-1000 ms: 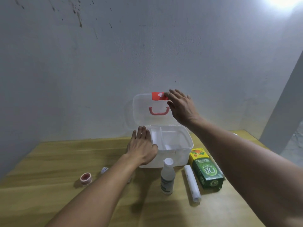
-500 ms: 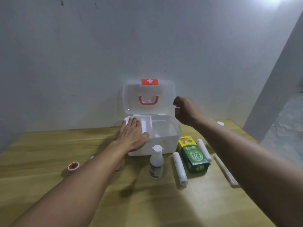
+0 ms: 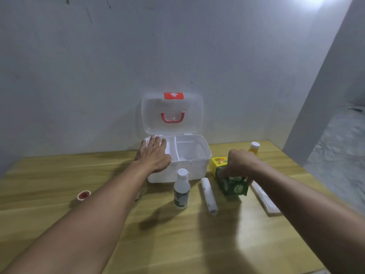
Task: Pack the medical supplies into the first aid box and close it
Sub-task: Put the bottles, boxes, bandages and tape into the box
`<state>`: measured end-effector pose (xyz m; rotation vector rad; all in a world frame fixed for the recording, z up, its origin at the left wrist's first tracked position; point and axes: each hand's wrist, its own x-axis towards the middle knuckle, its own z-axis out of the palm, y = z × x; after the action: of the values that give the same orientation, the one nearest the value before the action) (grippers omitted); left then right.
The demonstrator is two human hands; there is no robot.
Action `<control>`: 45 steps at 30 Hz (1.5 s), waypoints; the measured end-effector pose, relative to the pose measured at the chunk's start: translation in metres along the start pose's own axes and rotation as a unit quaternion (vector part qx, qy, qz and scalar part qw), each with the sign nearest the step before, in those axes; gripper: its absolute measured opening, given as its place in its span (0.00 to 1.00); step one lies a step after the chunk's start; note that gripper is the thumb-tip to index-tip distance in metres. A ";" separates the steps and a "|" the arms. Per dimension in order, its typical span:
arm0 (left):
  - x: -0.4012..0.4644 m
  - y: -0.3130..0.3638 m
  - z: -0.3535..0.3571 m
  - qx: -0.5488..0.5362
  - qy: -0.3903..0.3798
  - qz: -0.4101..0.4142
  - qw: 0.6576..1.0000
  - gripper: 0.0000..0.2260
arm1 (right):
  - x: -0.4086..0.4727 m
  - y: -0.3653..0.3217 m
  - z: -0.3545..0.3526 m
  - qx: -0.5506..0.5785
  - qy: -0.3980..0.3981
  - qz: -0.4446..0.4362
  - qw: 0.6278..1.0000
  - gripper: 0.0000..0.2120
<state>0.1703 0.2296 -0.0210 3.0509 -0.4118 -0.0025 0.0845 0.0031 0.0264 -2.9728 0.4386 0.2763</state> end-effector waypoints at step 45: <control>-0.006 0.004 0.000 -0.031 0.016 0.014 0.999 0.26 | 0.082 -0.092 0.016 0.075 0.059 -0.191 0.977 0.20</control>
<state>0.1636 0.2277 -0.0205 2.9796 -0.4425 0.0349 0.1863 0.0709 0.0032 -2.8524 -0.1016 0.0253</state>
